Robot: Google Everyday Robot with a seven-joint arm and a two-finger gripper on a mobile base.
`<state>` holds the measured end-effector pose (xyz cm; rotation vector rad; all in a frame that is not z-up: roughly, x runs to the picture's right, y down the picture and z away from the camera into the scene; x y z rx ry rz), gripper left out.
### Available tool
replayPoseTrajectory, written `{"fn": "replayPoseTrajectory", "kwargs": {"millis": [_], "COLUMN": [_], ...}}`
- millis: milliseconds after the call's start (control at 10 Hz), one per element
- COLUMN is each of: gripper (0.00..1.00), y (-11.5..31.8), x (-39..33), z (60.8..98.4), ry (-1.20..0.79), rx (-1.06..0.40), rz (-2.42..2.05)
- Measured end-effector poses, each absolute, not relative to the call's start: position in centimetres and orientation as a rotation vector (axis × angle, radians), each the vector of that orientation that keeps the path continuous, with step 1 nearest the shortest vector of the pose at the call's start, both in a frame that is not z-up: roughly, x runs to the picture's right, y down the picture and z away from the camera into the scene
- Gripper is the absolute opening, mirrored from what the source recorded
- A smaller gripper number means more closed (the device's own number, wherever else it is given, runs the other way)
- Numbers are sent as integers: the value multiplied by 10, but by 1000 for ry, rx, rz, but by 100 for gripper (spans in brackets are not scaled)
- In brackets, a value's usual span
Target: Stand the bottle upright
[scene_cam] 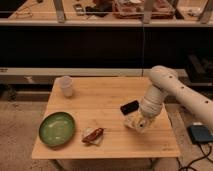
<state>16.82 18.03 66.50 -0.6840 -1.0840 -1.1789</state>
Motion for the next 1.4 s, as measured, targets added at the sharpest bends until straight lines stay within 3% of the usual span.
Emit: {"fn": "replayPoseTrajectory", "kwargs": {"millis": [800,1400], "gripper": [16,16], "y": [180,144], "x": [165,73], "z": [665,640], "ry": [-1082,-1043], "rx": [-679,-449], "rz": [-1172,-837]}}
